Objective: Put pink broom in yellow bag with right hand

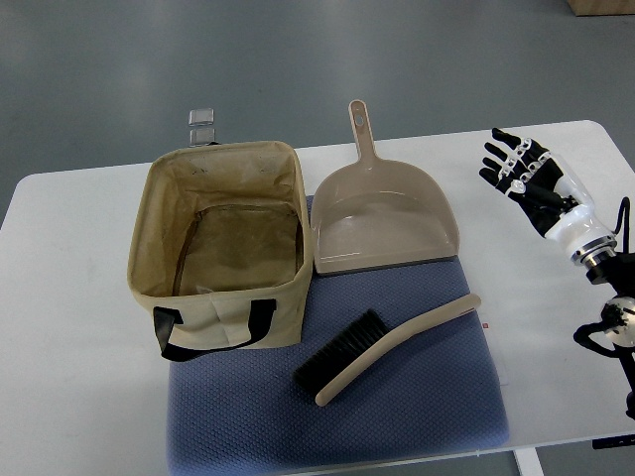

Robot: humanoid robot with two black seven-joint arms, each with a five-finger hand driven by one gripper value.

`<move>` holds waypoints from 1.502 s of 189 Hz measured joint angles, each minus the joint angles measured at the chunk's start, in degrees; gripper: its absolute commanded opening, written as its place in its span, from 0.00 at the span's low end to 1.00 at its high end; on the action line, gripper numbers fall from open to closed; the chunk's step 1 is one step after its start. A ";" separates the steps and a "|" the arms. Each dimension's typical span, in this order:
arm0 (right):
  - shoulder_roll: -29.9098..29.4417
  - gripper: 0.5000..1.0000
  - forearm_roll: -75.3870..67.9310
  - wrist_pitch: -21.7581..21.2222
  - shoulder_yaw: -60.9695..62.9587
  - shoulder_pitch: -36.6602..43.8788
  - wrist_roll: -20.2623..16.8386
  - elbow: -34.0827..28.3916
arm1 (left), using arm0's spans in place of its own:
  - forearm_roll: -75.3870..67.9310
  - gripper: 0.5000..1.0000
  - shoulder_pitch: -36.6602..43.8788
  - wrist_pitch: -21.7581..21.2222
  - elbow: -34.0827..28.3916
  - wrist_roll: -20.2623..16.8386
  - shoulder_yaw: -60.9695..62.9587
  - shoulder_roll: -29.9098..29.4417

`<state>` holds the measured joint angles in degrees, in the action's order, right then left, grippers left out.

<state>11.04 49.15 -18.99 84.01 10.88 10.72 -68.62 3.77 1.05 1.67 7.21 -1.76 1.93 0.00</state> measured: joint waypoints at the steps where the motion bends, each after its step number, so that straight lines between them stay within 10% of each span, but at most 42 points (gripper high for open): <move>1: 0.03 0.85 0.01 -0.03 -0.03 0.00 0.00 0.00 | 0.00 1.00 0.00 0.00 0.00 0.00 0.00 0.00; 96: 3.59 0.84 3.11 -2.32 -4.23 2.23 0.35 0.01 | 0.00 1.00 0.00 0.00 0.00 -0.02 0.00 0.00; 225: 25.10 0.83 23.78 -1.53 -37.24 12.68 12.84 -7.67 | 0.01 1.00 0.00 0.00 0.00 -0.01 0.00 0.00; 284: 28.67 0.84 41.99 9.51 -50.49 18.65 14.57 -9.60 | 0.01 1.00 0.01 -0.02 0.00 -0.01 0.00 0.00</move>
<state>39.71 91.14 -9.48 33.52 29.53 25.29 -78.22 3.78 1.06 1.65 7.21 -1.77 1.93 0.00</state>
